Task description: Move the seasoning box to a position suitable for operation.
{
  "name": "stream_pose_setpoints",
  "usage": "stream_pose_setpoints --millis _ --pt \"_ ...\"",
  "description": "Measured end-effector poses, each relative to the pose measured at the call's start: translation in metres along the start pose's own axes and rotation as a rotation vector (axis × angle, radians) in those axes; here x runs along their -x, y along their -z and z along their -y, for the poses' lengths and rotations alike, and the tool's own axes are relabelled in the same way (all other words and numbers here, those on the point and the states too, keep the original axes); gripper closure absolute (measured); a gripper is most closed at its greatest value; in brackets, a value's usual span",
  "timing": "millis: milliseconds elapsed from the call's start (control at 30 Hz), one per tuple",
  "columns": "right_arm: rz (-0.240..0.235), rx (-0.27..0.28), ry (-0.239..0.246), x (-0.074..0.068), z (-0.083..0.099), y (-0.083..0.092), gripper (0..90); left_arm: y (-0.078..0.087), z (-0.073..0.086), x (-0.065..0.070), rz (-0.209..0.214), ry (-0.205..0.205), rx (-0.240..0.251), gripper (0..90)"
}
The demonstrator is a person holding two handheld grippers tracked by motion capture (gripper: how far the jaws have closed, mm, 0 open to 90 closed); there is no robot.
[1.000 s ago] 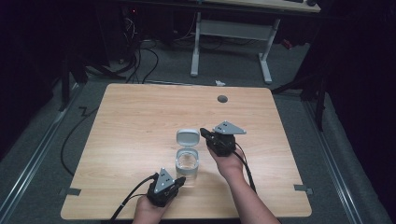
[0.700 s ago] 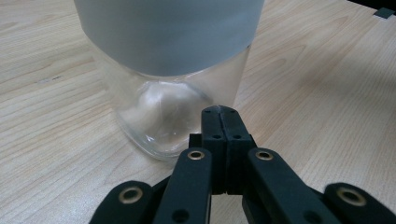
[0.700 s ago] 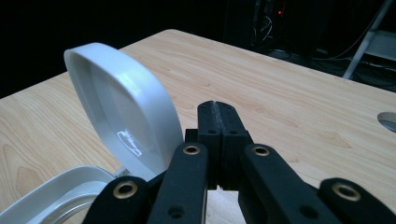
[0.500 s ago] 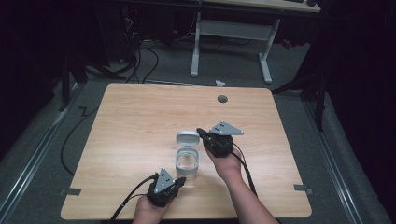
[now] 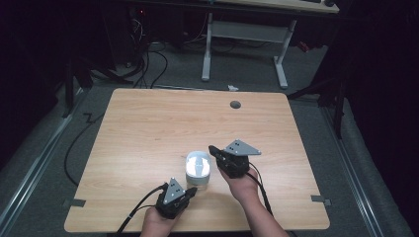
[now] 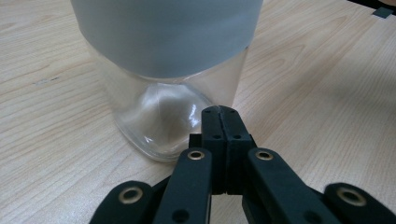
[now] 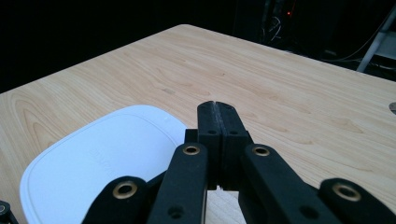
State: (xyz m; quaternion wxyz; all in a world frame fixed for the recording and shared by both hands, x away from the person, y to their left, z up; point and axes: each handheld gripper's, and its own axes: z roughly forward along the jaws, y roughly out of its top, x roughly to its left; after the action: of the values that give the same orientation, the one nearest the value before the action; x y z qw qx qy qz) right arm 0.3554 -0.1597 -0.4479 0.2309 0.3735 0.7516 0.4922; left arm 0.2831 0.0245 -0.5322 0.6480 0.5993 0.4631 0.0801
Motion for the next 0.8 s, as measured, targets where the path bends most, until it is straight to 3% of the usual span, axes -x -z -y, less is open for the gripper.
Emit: stream_pose_setpoints --millis 200,400,500,600,700,733,800 --pt "0.009 -0.001 0.0 0.003 0.0 0.003 89.7 0.003 -0.004 0.001 0.005 0.004 0.008 90.0" --pt "0.019 -0.004 -0.007 0.007 0.002 0.005 87.6 0.014 -0.012 -0.002 0.001 -0.021 0.016 89.5" --pt "0.031 -0.011 -0.016 0.011 0.005 0.01 85.1 0.024 -0.021 -0.012 -0.015 -0.011 0.032 87.4" --pt "0.05 -0.012 -0.022 0.017 0.008 0.015 81.6 0.033 -0.031 -0.027 -0.055 -0.028 0.062 85.7" --pt "0.095 -0.004 -0.049 0.025 0.014 0.021 67.3 0.042 -0.047 -0.047 -0.111 -0.028 0.088 80.6" --pt "0.095 -0.004 -0.049 0.025 0.014 0.021 67.3 0.042 -0.047 -0.047 -0.111 -0.028 0.088 79.5" --pt "0.119 -0.009 -0.054 0.029 0.017 0.023 62.5 0.049 -0.056 -0.059 -0.147 -0.026 0.112 78.0"
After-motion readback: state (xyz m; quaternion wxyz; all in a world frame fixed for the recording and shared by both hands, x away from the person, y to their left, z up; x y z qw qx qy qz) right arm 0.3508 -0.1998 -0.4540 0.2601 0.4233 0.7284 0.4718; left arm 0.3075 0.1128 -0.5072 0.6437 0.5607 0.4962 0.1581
